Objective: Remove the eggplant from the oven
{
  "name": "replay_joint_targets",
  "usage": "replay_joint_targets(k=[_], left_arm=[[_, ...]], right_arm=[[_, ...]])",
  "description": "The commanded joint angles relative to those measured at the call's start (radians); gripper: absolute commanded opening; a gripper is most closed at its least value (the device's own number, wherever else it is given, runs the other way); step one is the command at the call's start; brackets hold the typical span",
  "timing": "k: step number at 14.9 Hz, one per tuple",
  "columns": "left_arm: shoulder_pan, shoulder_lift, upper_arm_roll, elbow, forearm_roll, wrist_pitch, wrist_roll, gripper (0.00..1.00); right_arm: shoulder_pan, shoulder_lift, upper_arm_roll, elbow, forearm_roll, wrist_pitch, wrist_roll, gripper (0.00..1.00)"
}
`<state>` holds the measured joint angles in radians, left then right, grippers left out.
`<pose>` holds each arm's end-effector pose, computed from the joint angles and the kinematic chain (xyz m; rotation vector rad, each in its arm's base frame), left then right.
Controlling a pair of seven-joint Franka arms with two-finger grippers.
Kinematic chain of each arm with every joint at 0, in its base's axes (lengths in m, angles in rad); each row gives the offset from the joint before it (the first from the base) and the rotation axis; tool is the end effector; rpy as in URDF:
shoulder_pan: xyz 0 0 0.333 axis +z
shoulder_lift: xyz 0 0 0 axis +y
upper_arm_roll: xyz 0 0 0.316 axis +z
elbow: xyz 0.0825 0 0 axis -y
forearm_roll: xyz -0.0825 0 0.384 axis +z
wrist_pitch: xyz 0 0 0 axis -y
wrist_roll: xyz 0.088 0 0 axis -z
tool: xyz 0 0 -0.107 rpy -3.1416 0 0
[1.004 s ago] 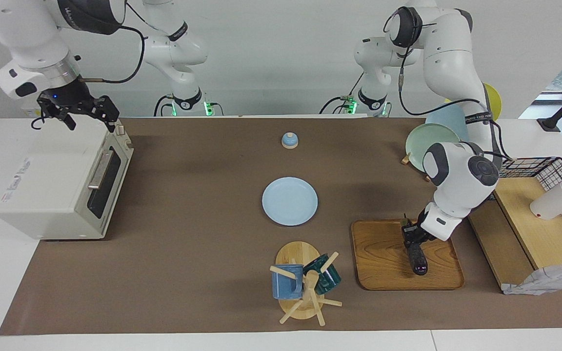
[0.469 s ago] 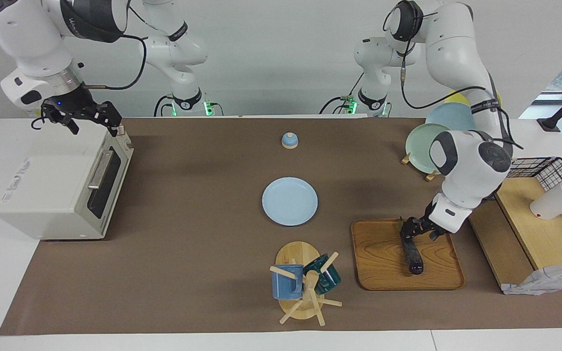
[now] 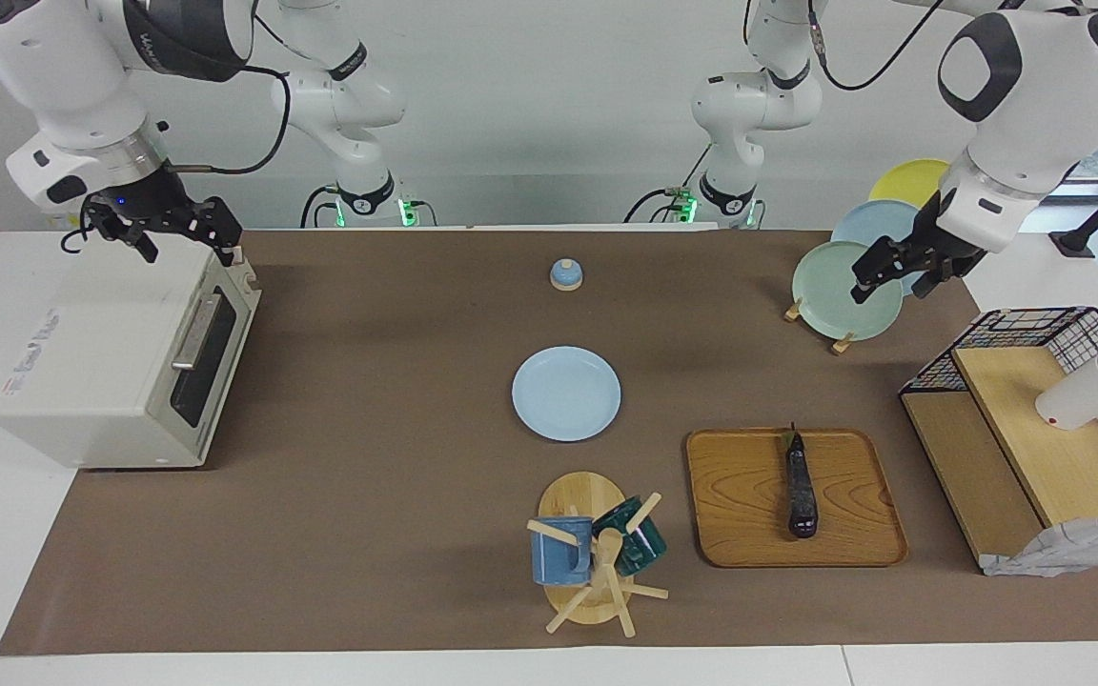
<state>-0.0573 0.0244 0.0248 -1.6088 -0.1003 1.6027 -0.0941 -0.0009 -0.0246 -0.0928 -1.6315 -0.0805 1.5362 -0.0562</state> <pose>0.5627 -0.0289 0.5962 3.0419 0.1009 -0.0559 0.5384 -0.0601 0.6068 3.0661 -0.0572 -0.1173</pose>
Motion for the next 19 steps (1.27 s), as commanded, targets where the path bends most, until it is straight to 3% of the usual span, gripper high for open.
replay_joint_targets(k=[1, 4, 6, 9, 12, 19], left_arm=[[-0.024, -0.086, 0.0, -0.15, 0.016, 0.034, -0.015, 1.0], [-0.039, -0.119, -0.011, -0.221, 0.063, 0.103, 0.0, 1.0], [-0.045, -0.109, -0.011, -0.209, 0.082, 0.112, 0.031, 1.0], [-0.045, -0.069, -0.026, -0.087, 0.099, -0.033, 0.03, 1.0], [-0.039, -0.024, -0.023, 0.03, 0.022, -0.159, -0.04, 1.0], [-0.027, -0.035, -0.035, -0.034, 0.063, -0.06, 0.046, 1.0]], right_arm=[[-0.007, -0.021, -0.001, -0.024, 0.03, 0.002, -0.019, 1.0], [-0.007, -0.021, -0.001, -0.024, 0.03, 0.002, -0.019, 1.0], [-0.007, -0.021, -0.001, -0.024, 0.03, 0.002, -0.02, 1.0], [-0.007, -0.021, -0.001, -0.024, 0.03, 0.002, -0.019, 1.0], [-0.007, -0.021, -0.001, -0.024, 0.03, 0.002, -0.019, 1.0], [-0.007, -0.021, -0.001, -0.024, 0.03, 0.002, -0.019, 1.0]])
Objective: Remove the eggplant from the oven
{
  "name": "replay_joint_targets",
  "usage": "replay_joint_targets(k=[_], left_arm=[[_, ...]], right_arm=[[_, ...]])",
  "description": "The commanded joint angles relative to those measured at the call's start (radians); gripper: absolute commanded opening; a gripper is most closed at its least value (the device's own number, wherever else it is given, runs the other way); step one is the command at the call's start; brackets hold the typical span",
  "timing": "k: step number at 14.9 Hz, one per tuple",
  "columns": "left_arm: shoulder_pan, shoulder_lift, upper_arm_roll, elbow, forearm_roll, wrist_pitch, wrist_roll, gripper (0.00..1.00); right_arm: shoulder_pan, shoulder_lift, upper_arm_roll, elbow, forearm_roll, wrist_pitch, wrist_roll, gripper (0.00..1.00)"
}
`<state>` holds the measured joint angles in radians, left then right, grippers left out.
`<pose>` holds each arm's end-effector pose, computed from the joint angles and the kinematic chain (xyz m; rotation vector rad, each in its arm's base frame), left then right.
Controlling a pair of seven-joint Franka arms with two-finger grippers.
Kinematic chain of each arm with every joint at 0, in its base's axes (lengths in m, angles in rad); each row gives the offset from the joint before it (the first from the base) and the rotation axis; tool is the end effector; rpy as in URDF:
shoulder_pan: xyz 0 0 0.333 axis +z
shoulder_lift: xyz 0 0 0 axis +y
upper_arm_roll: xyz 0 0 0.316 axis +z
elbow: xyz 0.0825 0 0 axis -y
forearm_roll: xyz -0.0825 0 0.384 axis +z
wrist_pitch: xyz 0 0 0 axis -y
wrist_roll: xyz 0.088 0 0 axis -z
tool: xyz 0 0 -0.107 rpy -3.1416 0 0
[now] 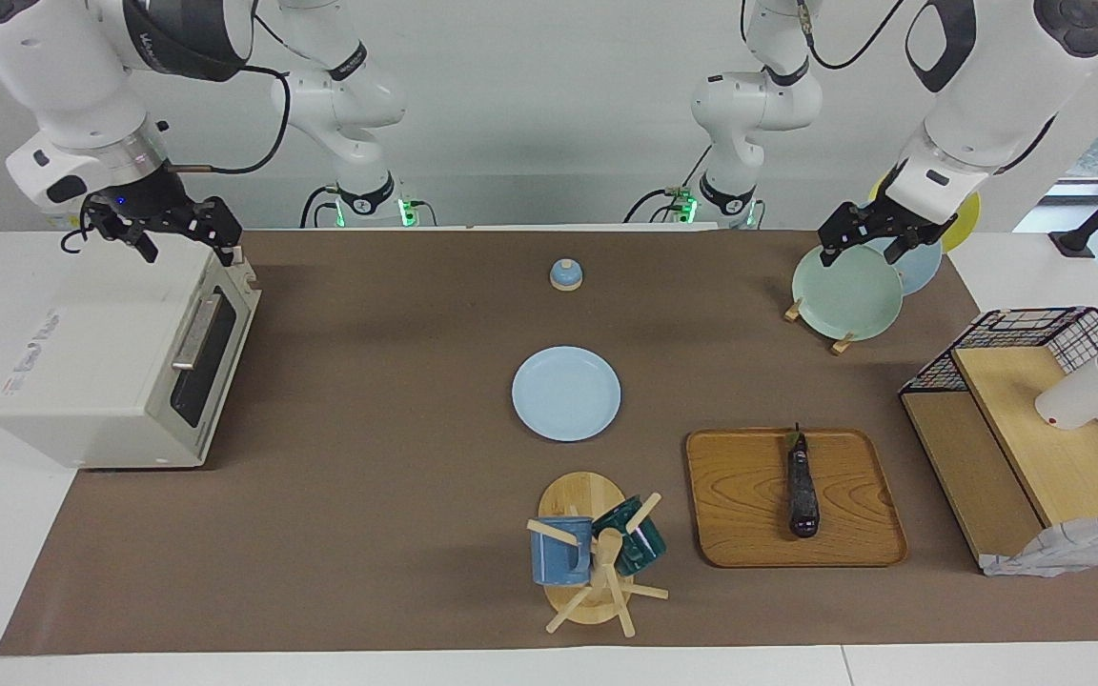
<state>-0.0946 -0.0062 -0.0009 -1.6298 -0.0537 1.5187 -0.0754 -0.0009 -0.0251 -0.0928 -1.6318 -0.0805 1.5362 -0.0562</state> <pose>0.5416 -0.0579 0.5962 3.0923 -0.0310 -0.1689 0.5383 -0.0601 0.6070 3.0661 -0.0572 -0.1170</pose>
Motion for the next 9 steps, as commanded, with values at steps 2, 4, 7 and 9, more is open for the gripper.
replay_joint_targets(k=[2, 4, 7, 9], left_arm=[[0.018, -0.002, -0.019, -0.008, 0.017, 0.029, 0.026, 1.0], [0.018, 0.002, -0.019, -0.005, 0.017, 0.034, 0.025, 1.0], [0.018, 0.0, -0.021, -0.005, 0.017, 0.032, 0.022, 1.0], [0.016, 0.0, -0.019, -0.005, 0.017, 0.028, 0.022, 1.0]], right_arm=[[-0.007, -0.021, -0.001, -0.023, 0.03, 0.002, -0.019, 1.0], [-0.007, -0.021, -0.001, -0.023, 0.03, 0.002, -0.019, 1.0], [-0.007, -0.021, -0.001, -0.023, 0.03, 0.002, -0.019, 1.0], [-0.007, -0.022, -0.001, -0.023, 0.03, 0.002, -0.019, 1.0]])
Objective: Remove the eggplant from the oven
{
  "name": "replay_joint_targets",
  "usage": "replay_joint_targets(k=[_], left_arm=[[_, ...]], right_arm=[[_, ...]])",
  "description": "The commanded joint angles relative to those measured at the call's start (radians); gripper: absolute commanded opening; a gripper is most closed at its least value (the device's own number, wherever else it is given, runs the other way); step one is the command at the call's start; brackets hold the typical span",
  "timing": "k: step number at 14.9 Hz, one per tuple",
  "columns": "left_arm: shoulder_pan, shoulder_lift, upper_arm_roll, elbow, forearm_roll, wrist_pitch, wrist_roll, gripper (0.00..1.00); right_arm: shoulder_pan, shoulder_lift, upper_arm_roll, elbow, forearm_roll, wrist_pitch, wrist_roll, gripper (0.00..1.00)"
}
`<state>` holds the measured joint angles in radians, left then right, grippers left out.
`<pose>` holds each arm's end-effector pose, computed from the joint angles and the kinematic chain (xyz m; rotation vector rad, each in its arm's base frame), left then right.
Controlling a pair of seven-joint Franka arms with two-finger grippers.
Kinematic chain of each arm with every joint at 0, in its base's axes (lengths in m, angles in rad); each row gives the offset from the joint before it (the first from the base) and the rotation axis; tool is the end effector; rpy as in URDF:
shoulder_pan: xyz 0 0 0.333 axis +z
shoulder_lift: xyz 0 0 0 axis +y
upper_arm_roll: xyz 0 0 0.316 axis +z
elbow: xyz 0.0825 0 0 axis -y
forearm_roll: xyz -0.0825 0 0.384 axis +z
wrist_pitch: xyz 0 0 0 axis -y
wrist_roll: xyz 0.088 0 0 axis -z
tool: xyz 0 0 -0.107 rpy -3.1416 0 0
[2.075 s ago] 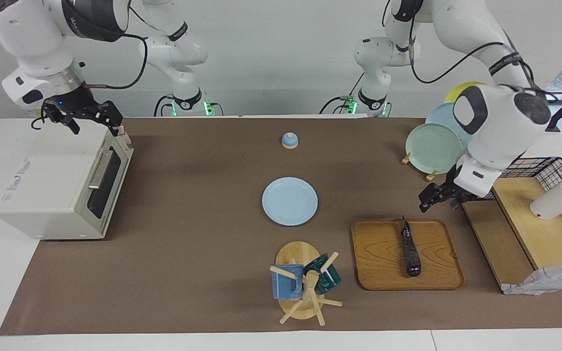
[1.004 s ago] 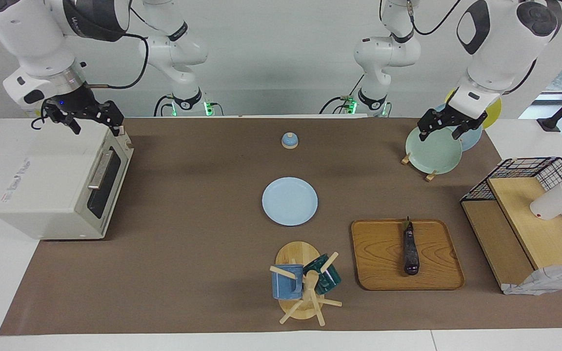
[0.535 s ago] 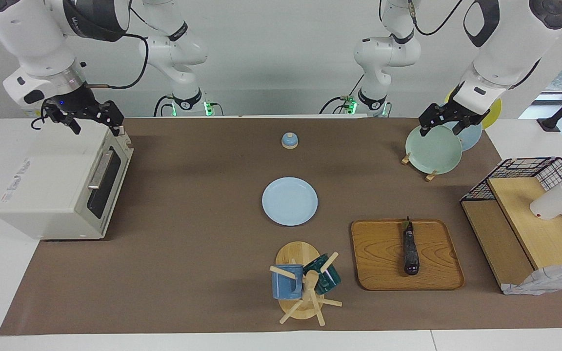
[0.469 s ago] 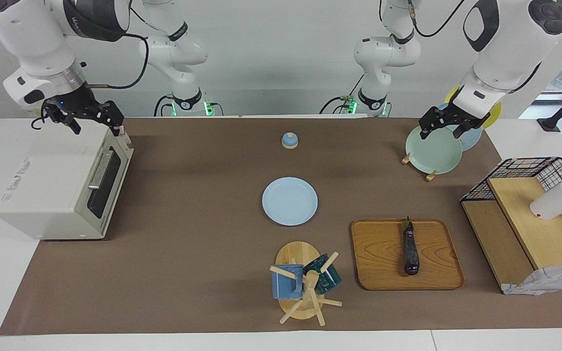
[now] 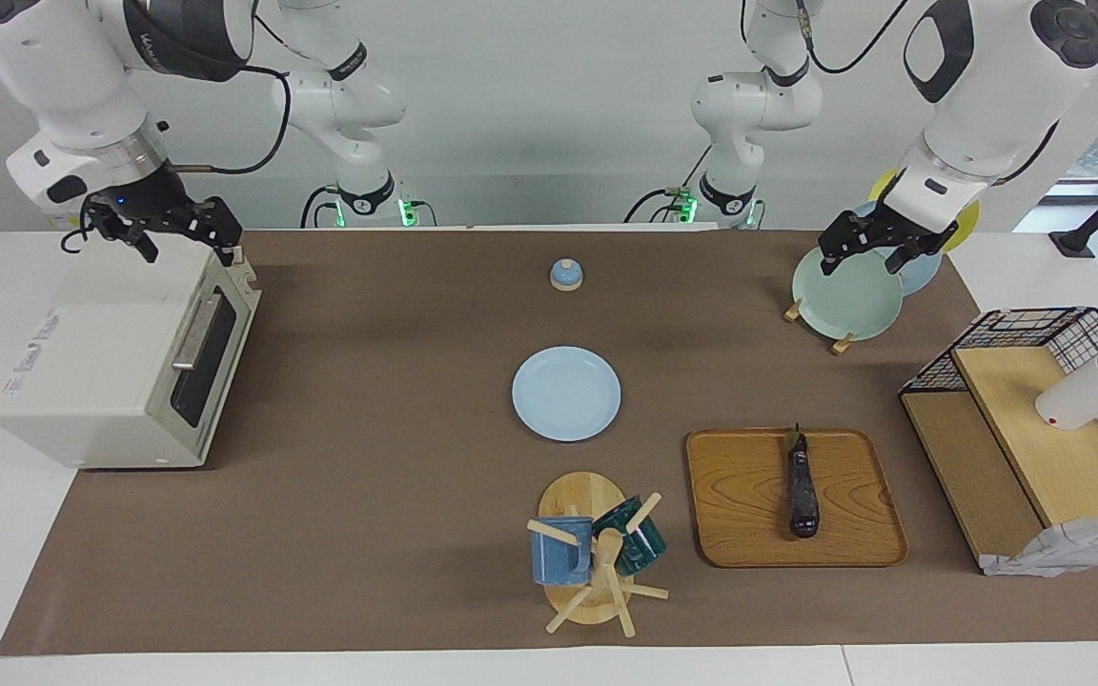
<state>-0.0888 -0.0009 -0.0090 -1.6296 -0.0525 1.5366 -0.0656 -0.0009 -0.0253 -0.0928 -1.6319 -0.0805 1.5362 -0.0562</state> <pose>0.5450 -0.0593 0.5947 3.0928 -0.0488 -0.1487 0.5382 -0.0601 0.6070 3.0662 -0.0572 -0.1168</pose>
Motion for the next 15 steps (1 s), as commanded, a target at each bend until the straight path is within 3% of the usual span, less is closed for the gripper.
replay_joint_targets(k=[1, 4, 15], left_arm=[[0.011, -0.005, -0.011, -0.006, 0.02, 0.011, 0.012, 1.0], [0.009, -0.004, -0.017, 0.007, 0.066, 0.025, 0.012, 1.0], [0.014, -0.007, -0.017, 0.004, 0.02, 0.053, 0.001, 1.0]], right_arm=[[-0.007, -0.022, -0.001, -0.023, 0.03, 0.002, -0.019, 1.0], [-0.007, -0.021, -0.001, -0.023, 0.03, 0.002, -0.019, 1.0], [-0.007, -0.022, -0.001, -0.023, 0.03, 0.002, -0.019, 1.0]])
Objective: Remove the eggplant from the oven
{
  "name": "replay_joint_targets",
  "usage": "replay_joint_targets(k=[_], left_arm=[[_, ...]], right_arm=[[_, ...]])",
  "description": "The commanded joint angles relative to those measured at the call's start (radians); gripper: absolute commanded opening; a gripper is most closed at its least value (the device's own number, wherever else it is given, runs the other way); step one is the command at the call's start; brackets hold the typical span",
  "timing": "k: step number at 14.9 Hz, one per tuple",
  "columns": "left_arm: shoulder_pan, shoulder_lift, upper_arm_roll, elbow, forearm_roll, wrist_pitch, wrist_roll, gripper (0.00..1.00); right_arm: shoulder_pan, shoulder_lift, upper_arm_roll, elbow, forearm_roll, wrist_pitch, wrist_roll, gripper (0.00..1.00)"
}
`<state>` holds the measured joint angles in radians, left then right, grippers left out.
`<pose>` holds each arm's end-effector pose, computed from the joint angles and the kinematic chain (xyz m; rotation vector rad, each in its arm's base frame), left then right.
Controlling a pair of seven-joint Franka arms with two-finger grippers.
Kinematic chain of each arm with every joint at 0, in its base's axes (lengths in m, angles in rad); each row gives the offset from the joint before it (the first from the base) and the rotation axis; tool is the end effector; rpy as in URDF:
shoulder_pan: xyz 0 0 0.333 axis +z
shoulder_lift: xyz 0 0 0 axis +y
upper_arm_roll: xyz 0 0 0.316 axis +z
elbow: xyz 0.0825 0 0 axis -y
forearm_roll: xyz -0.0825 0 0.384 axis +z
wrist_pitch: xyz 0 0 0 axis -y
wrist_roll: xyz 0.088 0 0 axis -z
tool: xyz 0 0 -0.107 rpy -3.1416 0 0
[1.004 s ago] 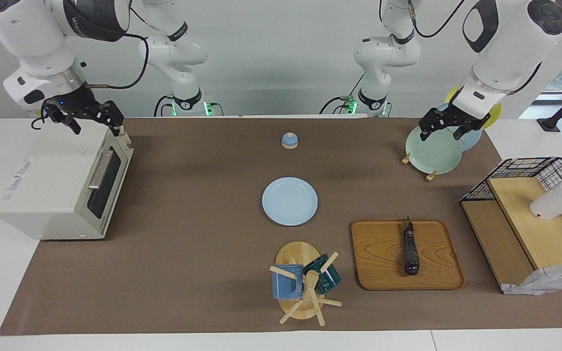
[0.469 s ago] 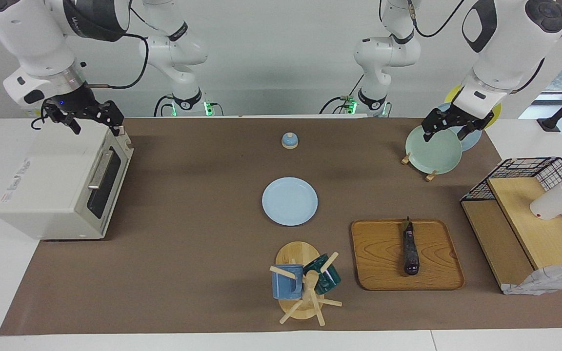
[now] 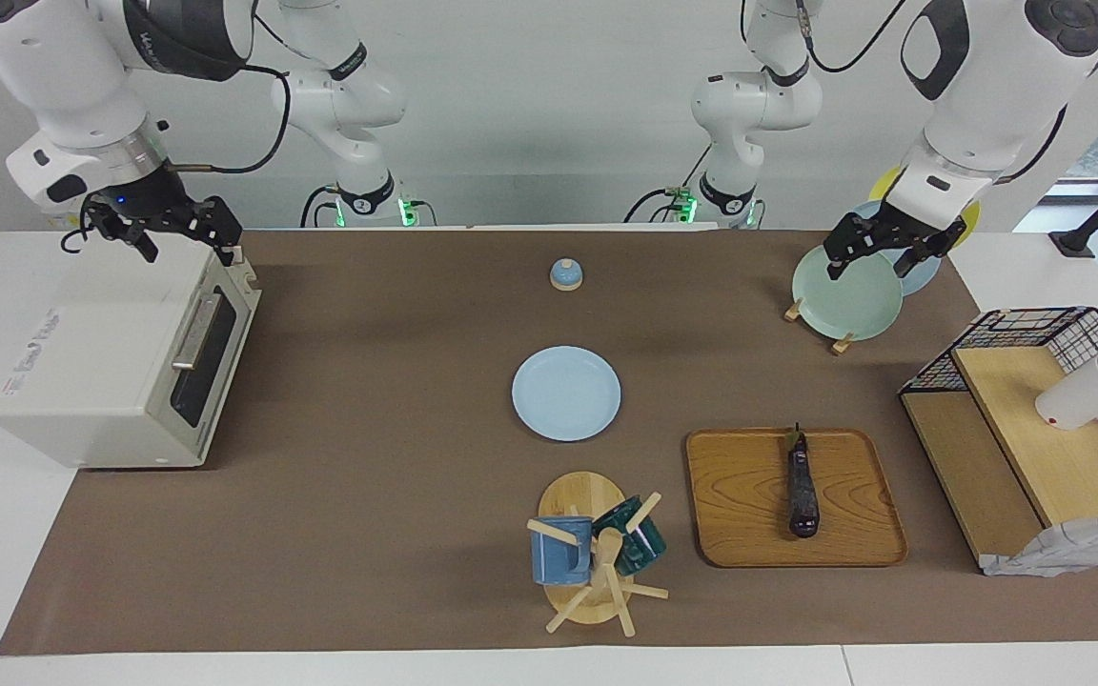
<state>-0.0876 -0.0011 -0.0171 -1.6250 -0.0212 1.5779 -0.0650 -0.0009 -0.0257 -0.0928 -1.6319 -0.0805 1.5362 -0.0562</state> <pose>0.5497 -0.0600 0.6002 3.1229 -0.0610 -0.0744 0.5381 -0.0601 0.6073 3.0662 -0.0573 -0.1162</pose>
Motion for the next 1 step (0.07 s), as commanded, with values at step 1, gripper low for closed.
replay_joint_targets(k=[1], left_arm=[[0.011, -0.005, -0.009, -0.001, -0.013, 0.011, 0.002, 1.0]], right_arm=[[-0.007, -0.02, -0.001, -0.023, 0.03, 0.002, -0.019, 1.0]])
